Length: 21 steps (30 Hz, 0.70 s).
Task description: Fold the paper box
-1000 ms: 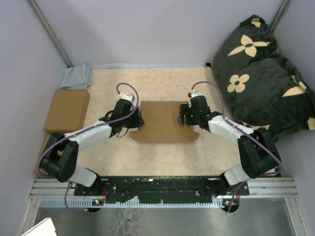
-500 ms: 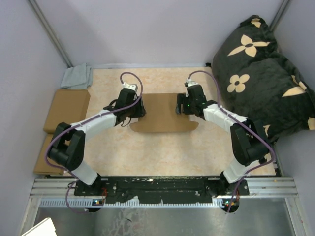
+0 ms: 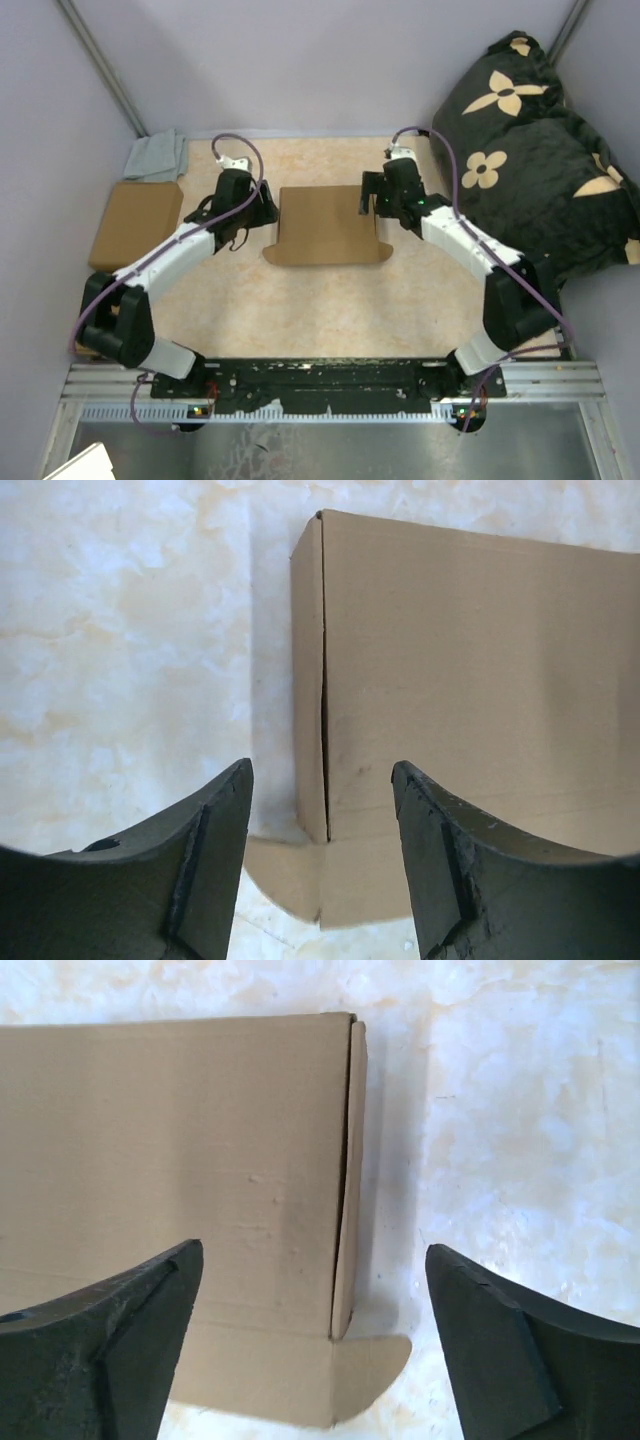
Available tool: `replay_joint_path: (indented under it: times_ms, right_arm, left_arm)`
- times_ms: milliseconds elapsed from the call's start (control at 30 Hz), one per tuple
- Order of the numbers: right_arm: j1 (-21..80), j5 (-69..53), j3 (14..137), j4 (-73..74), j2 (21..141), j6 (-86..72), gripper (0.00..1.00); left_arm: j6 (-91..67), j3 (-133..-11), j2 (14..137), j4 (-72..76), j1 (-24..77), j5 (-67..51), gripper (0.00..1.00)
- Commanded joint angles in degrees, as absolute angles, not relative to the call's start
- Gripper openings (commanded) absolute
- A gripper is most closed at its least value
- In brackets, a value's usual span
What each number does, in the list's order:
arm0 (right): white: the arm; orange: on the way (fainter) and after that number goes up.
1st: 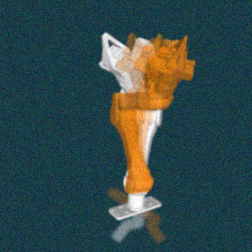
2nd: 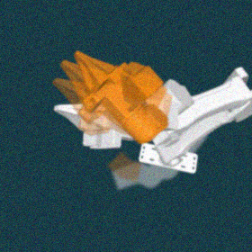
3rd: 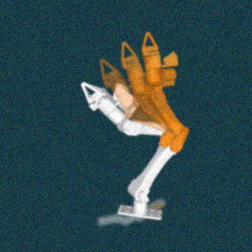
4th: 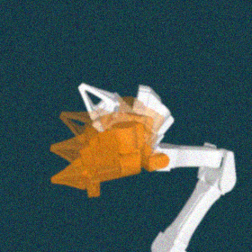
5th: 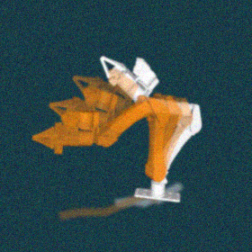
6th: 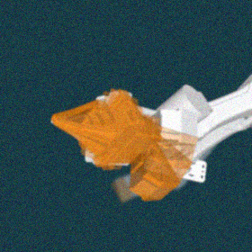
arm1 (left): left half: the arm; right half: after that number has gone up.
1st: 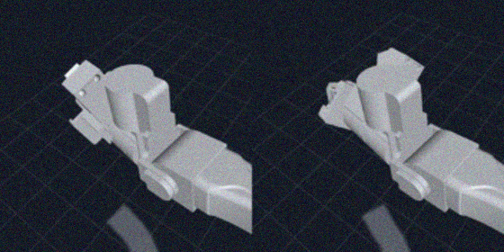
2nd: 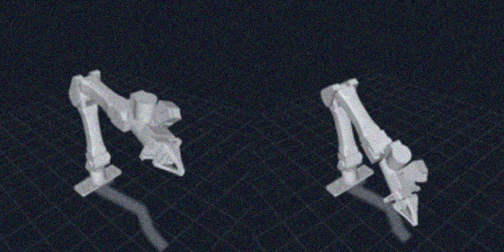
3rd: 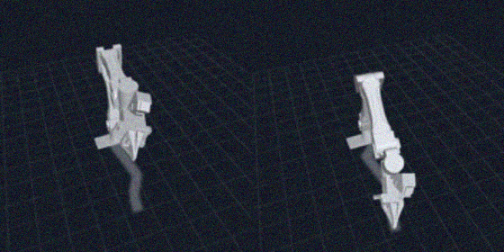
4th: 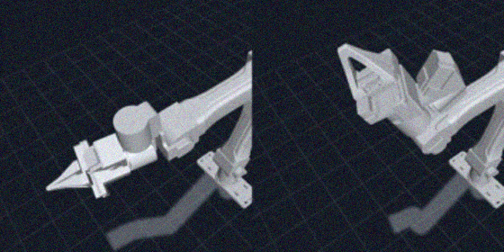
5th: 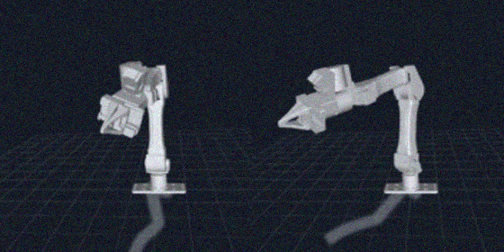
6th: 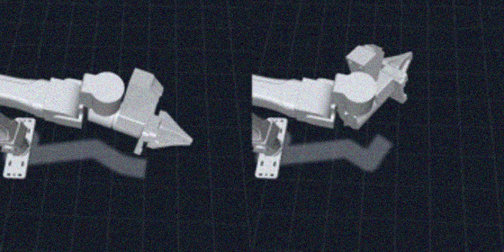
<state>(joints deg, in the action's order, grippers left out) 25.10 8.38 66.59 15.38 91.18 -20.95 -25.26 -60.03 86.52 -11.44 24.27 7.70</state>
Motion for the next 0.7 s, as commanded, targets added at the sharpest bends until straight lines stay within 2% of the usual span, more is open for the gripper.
replay_joint_path:
  times_ms: [0,100,200,400,667]
  right_arm:
    - [24.7,8.3,61.2,15.6,78.6,-26.2,0.99]
    - [23.8,-7.9,47.4,1.3,71.6,-24.0,0.99]
    - [23.7,-8.6,39.4,-2.6,66.9,-26.4,0.99]
    - [23.8,-3.7,43.2,7.9,71.6,-25.5,0.99]
    - [23.9,-2.4,43.9,9.8,74.1,-26.0,0.99]
  left_arm:
    - [-27.2,-53.9,77.1,-11.0,24.2,7.2,0.65]
    - [-27.9,-44.5,70.4,-3.8,24.2,2.1,0.65]
    - [-28.6,-37.2,65.5,2.7,24.3,-0.8,0.64]
    - [-33.6,-36.1,66.6,1.3,24.3,0.9,0.66]
    - [-37.5,-40.3,73.5,-2.7,25.4,-1.5,0.67]
